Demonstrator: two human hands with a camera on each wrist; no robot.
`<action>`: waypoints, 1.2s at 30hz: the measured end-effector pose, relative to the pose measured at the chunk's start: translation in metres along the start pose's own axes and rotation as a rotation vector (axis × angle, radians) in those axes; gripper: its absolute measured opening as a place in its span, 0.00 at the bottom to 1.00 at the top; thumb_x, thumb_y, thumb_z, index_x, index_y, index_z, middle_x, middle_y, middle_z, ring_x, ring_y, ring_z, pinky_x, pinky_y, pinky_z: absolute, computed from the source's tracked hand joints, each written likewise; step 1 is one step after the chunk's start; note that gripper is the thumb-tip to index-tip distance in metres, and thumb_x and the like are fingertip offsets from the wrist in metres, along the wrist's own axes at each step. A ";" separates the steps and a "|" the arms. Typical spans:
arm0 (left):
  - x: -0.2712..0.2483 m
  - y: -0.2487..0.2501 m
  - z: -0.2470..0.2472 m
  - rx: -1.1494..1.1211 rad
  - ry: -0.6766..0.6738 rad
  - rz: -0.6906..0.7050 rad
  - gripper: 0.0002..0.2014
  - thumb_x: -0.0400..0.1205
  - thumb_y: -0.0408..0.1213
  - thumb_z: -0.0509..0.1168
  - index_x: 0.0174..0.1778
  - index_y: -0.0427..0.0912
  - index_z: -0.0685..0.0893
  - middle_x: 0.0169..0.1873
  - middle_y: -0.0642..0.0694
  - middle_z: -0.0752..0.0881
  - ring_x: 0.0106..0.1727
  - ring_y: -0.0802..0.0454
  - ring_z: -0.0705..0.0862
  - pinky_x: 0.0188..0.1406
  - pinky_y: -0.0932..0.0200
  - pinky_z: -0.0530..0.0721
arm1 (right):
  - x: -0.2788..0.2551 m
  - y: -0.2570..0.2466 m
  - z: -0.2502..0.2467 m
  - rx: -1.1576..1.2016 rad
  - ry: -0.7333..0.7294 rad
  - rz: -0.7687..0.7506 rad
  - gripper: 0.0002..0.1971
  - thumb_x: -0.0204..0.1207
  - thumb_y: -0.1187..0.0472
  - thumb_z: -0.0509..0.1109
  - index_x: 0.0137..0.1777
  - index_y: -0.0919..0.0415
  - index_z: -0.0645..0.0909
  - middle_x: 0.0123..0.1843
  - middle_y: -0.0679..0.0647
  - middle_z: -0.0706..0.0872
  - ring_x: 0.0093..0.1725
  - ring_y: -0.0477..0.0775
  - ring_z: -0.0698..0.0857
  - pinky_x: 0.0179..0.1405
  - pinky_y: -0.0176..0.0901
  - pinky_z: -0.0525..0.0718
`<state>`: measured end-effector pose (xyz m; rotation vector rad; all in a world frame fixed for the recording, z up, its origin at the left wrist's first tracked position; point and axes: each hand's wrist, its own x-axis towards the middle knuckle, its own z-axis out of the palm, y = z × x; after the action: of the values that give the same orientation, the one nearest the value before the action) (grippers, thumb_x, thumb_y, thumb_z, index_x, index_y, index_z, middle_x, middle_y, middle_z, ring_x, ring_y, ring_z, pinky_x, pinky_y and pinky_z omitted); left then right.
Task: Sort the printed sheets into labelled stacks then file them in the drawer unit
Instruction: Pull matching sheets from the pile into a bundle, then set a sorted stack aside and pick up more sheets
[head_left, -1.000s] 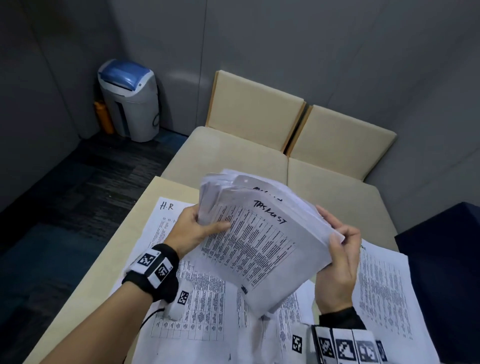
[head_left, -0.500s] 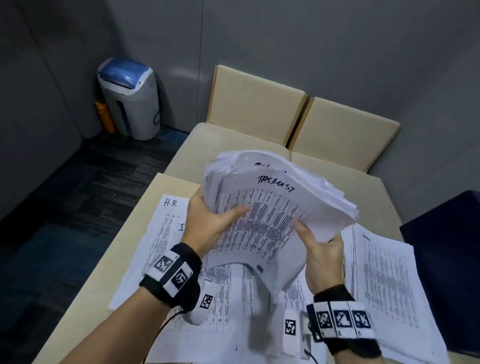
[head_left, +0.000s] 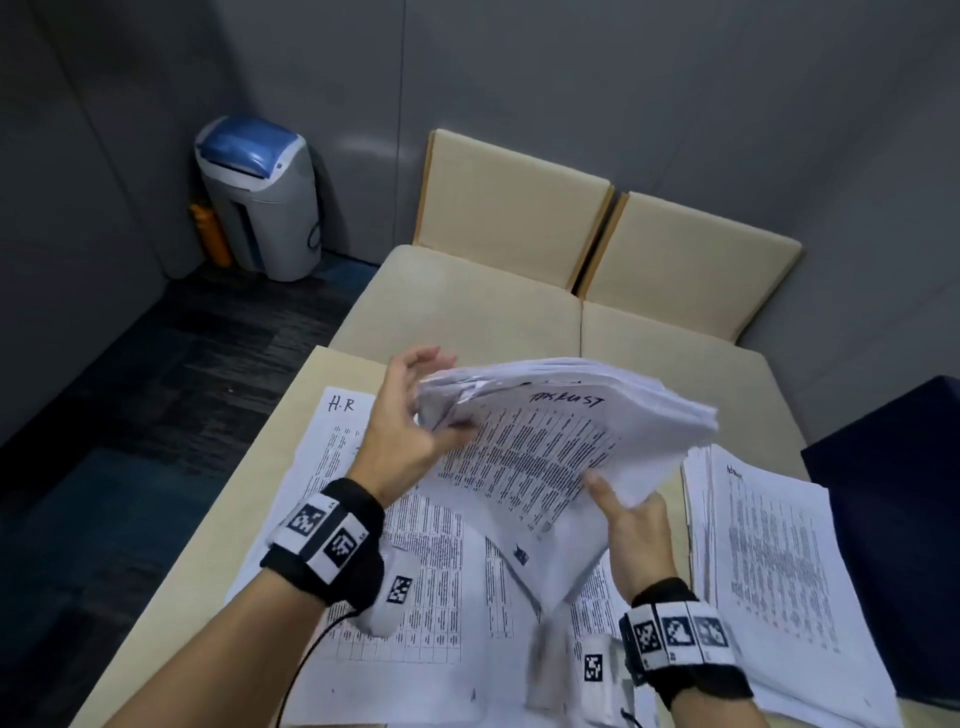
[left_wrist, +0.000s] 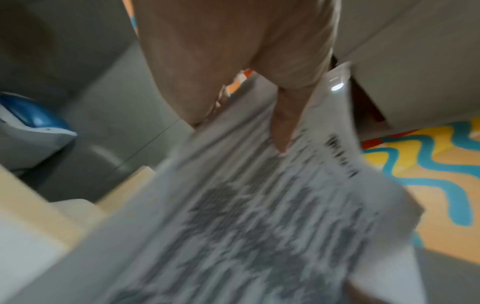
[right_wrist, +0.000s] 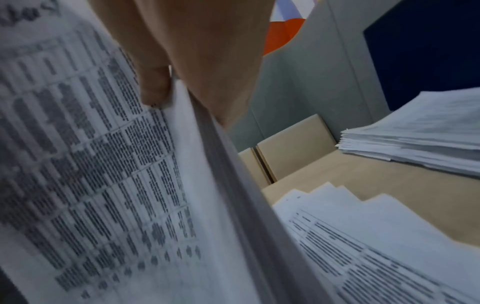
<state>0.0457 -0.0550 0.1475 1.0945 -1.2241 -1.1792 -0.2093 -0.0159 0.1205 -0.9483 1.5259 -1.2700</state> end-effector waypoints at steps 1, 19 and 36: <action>-0.002 -0.005 -0.007 0.042 -0.006 -0.029 0.41 0.65 0.35 0.85 0.71 0.46 0.73 0.66 0.51 0.84 0.63 0.57 0.86 0.66 0.48 0.85 | 0.000 -0.005 -0.004 0.038 -0.001 0.003 0.09 0.77 0.63 0.76 0.55 0.59 0.84 0.52 0.56 0.93 0.51 0.55 0.91 0.45 0.37 0.88; -0.054 -0.083 0.057 -0.029 -0.238 -0.467 0.52 0.63 0.52 0.85 0.81 0.48 0.67 0.75 0.48 0.78 0.74 0.47 0.78 0.76 0.36 0.73 | -0.099 0.056 -0.104 0.003 -0.088 0.356 0.19 0.79 0.66 0.75 0.70 0.58 0.81 0.63 0.53 0.92 0.63 0.54 0.91 0.65 0.54 0.86; -0.093 -0.085 0.254 0.040 -0.262 -0.479 0.18 0.84 0.34 0.69 0.68 0.45 0.75 0.61 0.49 0.87 0.49 0.46 0.91 0.48 0.55 0.84 | 0.003 0.096 -0.367 -0.301 0.325 0.318 0.19 0.82 0.69 0.71 0.73 0.61 0.80 0.63 0.62 0.88 0.57 0.61 0.88 0.64 0.57 0.83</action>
<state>-0.2115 0.0346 0.0678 1.3395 -1.2196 -1.7109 -0.5614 0.1033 0.0470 -0.6640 2.0738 -1.0157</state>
